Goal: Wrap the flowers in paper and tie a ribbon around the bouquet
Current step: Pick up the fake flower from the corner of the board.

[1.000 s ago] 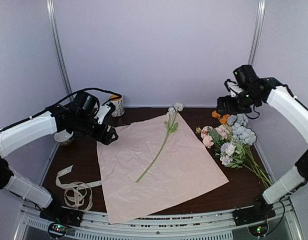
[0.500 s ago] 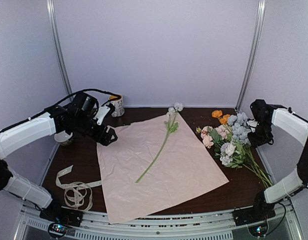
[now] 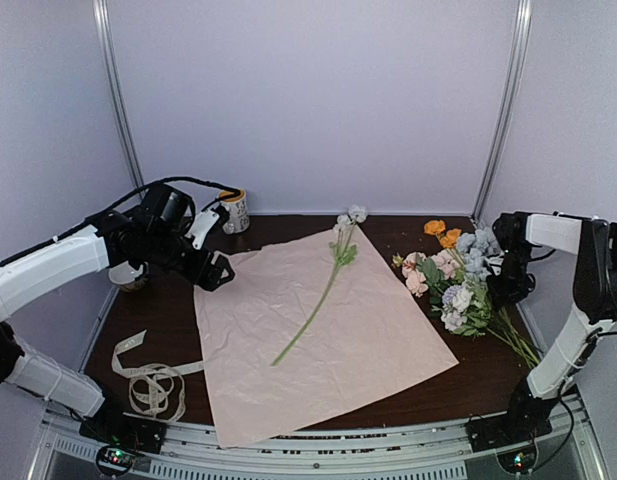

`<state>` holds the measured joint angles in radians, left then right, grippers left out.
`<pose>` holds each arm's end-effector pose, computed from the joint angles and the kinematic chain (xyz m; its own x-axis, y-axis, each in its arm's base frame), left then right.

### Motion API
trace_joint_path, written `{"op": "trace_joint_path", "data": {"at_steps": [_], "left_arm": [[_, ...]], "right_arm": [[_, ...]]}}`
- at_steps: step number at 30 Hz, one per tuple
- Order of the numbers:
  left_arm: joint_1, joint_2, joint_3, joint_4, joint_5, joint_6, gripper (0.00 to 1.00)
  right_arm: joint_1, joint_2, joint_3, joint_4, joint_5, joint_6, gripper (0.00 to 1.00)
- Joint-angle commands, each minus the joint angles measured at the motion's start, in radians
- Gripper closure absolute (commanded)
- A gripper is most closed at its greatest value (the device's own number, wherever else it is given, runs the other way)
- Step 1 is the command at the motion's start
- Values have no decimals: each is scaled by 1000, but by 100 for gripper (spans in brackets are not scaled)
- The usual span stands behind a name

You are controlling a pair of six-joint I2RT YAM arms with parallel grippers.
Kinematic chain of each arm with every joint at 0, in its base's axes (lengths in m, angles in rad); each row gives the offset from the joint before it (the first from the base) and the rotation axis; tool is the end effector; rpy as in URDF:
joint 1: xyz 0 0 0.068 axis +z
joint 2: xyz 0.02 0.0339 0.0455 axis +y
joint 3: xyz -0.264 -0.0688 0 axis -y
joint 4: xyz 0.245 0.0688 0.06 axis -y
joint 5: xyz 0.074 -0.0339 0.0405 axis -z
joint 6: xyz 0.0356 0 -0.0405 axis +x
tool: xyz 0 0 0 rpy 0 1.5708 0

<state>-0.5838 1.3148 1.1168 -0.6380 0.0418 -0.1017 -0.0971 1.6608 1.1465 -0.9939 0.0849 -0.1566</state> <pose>0.2317 -0.1548 0.2982 -0.6742 0.3238 -0.6638 0.5083 0.8555 -0.0989 0.2917 -0.0314 0.1989 -0.9971 -0.0590 -0.0486 -0.0543 0.9942 -0.0934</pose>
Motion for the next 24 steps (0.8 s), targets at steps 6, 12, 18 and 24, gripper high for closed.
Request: {"op": "trace_joint_path", "data": {"at_steps": [6, 12, 18, 24], "left_arm": [[-1, -27, -11, 20, 1, 20, 11], [-2, -15, -12, 20, -2, 19, 11], [-1, -10, -9, 20, 6, 19, 11], [-2, -9, -13, 33, 14, 18, 11]], "right_arm": [[-3, 19, 66, -65, 31, 9, 79], [1, -87, 66, -68, 63, 0, 100], [25, -173, 95, -87, 107, 5, 100], [154, -270, 285, -167, 32, 48, 100]]}}
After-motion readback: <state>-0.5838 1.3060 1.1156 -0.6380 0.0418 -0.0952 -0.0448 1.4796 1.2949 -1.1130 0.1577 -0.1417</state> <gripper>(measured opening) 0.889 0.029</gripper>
